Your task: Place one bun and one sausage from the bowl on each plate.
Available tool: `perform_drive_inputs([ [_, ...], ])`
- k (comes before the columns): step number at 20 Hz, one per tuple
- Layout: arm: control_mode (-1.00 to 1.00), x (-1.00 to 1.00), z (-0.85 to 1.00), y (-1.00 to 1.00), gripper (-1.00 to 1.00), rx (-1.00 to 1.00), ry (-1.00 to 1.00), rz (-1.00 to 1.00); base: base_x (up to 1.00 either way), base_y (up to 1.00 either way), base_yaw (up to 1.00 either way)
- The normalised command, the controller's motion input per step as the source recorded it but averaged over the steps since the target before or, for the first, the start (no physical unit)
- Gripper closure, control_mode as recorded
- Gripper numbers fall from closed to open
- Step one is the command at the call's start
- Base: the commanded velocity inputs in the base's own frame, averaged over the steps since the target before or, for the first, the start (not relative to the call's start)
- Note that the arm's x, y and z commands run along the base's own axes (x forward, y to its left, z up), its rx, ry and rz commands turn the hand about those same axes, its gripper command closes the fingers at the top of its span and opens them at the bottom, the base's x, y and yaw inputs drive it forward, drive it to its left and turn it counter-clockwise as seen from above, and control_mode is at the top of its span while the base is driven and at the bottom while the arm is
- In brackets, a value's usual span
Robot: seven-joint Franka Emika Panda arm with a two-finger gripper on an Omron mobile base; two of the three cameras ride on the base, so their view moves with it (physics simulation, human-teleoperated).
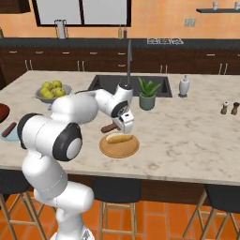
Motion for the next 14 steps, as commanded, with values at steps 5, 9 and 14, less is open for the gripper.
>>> perform_drive_inputs([
  [5,-1.0,0.09,-0.73,-0.16,1.0,0.02,0.13,0.1,0.0,0.0,0.0],
  [9,-1.0,0.11,-0.71,-0.36,1.0,0.09,0.0,0.05,0.0,0.0,0.0],
  [14,-1.0,0.04,-0.54,-0.08,1.0,0.05,-0.09,0.0,0.0,0.0,0.0],
])
